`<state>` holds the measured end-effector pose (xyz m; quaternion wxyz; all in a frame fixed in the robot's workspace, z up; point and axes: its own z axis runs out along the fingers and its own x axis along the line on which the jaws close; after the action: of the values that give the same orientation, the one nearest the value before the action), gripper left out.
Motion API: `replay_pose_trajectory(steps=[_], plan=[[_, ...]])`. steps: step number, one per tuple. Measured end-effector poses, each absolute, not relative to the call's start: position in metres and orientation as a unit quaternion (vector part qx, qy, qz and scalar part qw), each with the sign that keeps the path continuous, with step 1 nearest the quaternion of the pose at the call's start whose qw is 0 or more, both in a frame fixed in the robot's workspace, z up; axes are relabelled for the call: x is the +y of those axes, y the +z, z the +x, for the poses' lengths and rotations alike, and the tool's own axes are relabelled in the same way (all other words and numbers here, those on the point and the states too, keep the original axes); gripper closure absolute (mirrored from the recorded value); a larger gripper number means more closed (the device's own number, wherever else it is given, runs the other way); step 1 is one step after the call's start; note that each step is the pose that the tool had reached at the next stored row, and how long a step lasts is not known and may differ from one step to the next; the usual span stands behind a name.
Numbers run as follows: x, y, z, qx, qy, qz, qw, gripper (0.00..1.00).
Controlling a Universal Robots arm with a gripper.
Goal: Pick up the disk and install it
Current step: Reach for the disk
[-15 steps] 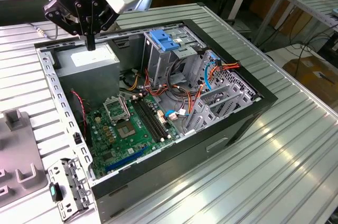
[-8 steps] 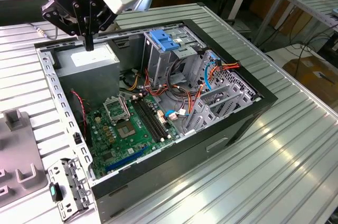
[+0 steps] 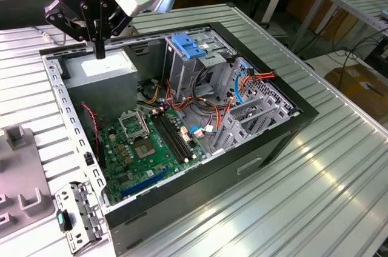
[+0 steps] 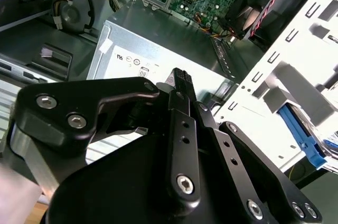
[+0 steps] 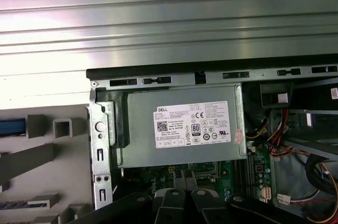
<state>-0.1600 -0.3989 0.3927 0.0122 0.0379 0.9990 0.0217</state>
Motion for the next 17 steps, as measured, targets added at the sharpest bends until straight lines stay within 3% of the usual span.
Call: replay_pose_trajectory(steps=[17], plan=[[-0.3989,0.3924,-0.1683,0.999,0.022,0.038,0.012,0.89]])
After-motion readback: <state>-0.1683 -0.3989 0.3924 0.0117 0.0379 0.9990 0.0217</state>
